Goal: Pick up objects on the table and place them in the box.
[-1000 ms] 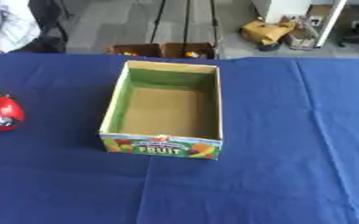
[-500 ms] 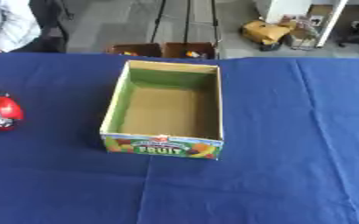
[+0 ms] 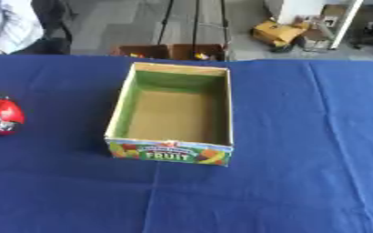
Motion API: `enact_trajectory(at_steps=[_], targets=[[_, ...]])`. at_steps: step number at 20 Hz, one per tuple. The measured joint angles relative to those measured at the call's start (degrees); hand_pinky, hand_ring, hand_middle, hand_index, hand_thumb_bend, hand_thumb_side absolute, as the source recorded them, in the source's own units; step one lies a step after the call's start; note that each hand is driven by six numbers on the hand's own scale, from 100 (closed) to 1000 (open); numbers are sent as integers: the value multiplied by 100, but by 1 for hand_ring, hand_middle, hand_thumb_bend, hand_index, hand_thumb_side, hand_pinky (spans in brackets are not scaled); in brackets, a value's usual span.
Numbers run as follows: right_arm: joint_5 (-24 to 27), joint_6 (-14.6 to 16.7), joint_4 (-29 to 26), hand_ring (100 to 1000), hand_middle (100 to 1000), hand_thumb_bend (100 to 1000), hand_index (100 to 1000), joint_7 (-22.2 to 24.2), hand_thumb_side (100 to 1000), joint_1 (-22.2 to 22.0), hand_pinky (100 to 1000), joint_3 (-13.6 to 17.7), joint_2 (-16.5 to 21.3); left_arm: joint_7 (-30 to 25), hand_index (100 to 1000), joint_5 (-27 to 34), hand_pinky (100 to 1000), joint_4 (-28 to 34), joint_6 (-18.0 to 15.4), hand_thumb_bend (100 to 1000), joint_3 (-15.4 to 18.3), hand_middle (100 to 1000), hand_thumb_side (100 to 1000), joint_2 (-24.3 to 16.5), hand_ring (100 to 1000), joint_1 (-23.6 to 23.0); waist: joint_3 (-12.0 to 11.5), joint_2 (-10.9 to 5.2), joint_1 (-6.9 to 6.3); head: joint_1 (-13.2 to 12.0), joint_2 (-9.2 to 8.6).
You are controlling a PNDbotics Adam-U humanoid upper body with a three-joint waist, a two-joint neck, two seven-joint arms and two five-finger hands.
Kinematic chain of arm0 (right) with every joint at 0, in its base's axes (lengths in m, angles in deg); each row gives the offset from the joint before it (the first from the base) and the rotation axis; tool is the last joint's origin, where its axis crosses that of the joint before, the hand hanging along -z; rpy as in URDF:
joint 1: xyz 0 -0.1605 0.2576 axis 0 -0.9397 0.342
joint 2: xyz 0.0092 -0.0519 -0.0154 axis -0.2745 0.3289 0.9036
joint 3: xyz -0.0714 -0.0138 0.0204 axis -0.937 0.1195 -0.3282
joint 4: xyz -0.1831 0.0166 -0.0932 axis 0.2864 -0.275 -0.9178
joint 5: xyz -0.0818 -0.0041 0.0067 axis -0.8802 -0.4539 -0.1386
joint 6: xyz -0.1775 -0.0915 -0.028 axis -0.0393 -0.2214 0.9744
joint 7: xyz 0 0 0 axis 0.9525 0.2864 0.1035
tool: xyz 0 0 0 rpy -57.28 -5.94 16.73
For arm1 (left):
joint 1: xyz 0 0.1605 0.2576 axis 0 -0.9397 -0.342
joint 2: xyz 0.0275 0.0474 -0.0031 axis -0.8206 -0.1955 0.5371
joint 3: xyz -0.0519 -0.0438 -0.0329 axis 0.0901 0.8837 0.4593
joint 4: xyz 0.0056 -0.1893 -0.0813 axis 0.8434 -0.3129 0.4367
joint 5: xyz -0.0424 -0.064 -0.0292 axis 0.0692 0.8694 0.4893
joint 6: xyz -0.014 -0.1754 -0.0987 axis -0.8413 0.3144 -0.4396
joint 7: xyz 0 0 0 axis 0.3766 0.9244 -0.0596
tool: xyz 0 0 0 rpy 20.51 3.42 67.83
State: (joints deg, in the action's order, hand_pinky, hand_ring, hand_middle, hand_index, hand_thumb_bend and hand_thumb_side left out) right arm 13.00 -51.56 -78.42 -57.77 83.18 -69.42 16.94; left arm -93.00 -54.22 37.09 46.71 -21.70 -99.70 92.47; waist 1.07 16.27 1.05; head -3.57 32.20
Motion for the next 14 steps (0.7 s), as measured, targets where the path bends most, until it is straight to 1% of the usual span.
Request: enact_trajectory(at_steps=[8,14], targets=[[35,-37,0,753,592,100,752,-46,1000,-1,721,0,0,47,794,15,299,11,9,100,-1,739,386,4,595,22,-28,-12,-4,2,3],[39,-58,0,753,590,100,752,-67,1000,-3,722,0,0,92,779,99,273,148,8,100,-2,713,385,5,585,79,-36,-36,-23,5,10]])
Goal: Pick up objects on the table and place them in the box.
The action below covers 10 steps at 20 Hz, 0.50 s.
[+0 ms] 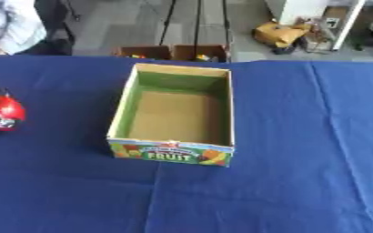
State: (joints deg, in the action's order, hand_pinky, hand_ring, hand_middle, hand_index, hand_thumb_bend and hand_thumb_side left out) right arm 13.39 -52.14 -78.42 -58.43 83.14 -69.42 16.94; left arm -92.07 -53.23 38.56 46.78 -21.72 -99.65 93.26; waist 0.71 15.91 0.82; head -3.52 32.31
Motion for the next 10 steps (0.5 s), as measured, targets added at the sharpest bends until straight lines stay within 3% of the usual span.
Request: enact_trajectory(at_steps=[10], targets=[[25,-19,0,753,590,100,753,-14,1000,-5,721,0,0,-10,763,385,221,390,-29,100,1,672,383,73,560,200,2,-79,-39,12,51]])
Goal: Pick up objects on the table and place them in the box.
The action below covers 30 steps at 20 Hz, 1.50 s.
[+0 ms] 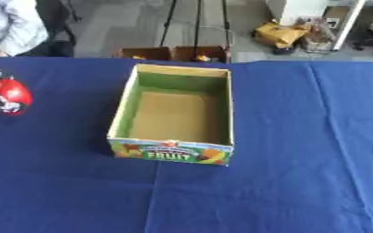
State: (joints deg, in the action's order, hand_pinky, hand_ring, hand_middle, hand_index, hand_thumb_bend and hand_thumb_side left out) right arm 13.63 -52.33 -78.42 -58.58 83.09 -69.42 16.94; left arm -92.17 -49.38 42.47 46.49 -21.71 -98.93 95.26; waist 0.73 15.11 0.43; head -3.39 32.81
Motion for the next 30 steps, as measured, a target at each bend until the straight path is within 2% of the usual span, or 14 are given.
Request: enact_trajectory(at_steps=[6,9,17,24,30], targets=[[25,-9,0,754,590,100,754,8,1000,-1,721,-3,0,-191,746,278,211,486,-187,100,-194,660,385,146,560,176,9,-73,-45,28,62],[36,-20,0,754,590,100,753,19,1000,-2,721,-5,0,-280,737,379,179,699,-258,100,-287,625,389,247,542,312,28,-101,-72,28,95],[72,-46,0,755,589,100,754,52,992,2,722,-15,0,-166,723,1005,149,1261,-250,100,-520,584,393,536,519,375,77,-116,-118,50,84],[103,-47,0,756,589,100,755,81,992,9,723,-43,0,-193,717,1170,139,1477,-204,100,-716,572,413,876,506,533,133,-123,-138,49,63],[129,-41,0,757,588,100,755,115,984,13,724,-75,0,-267,719,1206,132,1544,-203,100,-783,567,396,1277,498,709,189,-132,-169,17,44]])
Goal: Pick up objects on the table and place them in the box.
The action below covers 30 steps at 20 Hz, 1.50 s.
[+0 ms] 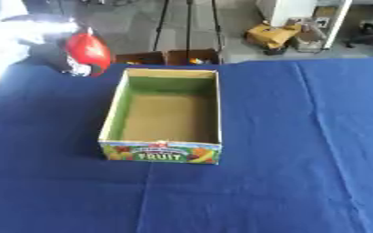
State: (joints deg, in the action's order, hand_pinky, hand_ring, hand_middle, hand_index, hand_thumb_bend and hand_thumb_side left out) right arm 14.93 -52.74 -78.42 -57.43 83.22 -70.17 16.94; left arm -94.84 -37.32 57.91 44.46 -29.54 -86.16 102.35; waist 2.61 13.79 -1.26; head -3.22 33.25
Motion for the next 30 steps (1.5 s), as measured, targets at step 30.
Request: enact_trajectory(at_steps=[30], targets=[[185,0,0,762,583,100,757,144,963,149,727,-41,-53,438,703,-1326,155,-927,-108,100,-80,556,380,1278,487,-94,282,109,-78,-119,-133]])
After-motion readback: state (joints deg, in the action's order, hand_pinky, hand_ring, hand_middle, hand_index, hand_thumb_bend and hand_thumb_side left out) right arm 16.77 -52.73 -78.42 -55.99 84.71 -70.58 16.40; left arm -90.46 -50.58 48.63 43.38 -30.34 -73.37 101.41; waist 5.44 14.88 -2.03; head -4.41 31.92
